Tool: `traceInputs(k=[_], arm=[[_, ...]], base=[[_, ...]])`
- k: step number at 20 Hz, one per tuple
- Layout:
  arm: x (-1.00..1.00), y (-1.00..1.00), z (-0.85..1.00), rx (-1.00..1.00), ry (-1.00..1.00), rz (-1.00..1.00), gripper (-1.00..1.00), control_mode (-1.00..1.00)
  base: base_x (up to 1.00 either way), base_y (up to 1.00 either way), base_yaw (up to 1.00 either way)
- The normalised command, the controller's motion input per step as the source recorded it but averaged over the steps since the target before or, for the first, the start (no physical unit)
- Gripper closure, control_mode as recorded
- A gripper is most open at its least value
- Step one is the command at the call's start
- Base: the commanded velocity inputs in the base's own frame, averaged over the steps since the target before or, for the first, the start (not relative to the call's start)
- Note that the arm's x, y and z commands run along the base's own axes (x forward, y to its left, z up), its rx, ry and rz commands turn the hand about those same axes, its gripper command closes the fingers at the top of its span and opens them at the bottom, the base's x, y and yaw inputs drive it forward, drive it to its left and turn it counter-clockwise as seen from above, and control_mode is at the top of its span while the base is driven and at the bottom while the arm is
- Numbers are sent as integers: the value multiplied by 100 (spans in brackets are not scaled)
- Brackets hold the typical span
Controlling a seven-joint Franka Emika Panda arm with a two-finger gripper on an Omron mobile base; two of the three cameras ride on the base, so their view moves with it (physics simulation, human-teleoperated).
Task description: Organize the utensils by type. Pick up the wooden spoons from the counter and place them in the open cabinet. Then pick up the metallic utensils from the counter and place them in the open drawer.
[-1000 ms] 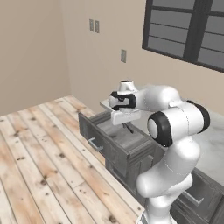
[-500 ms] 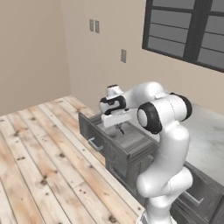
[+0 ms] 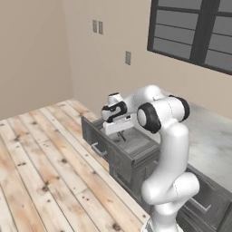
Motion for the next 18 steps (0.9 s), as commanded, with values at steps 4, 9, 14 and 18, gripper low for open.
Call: traceInputs(k=[4,9,14,18], arm=[[9,5,-41,0,0,-1,100,-100],[8,4,-35,0,0,-4,100,-100],[7,4,-33,0,-1,-5,100,-100],[3,5,-28,0,-4,-4,100,-100]], base=[[0,0,0],[0,0,0],[0,0,0],[0,0,0]])
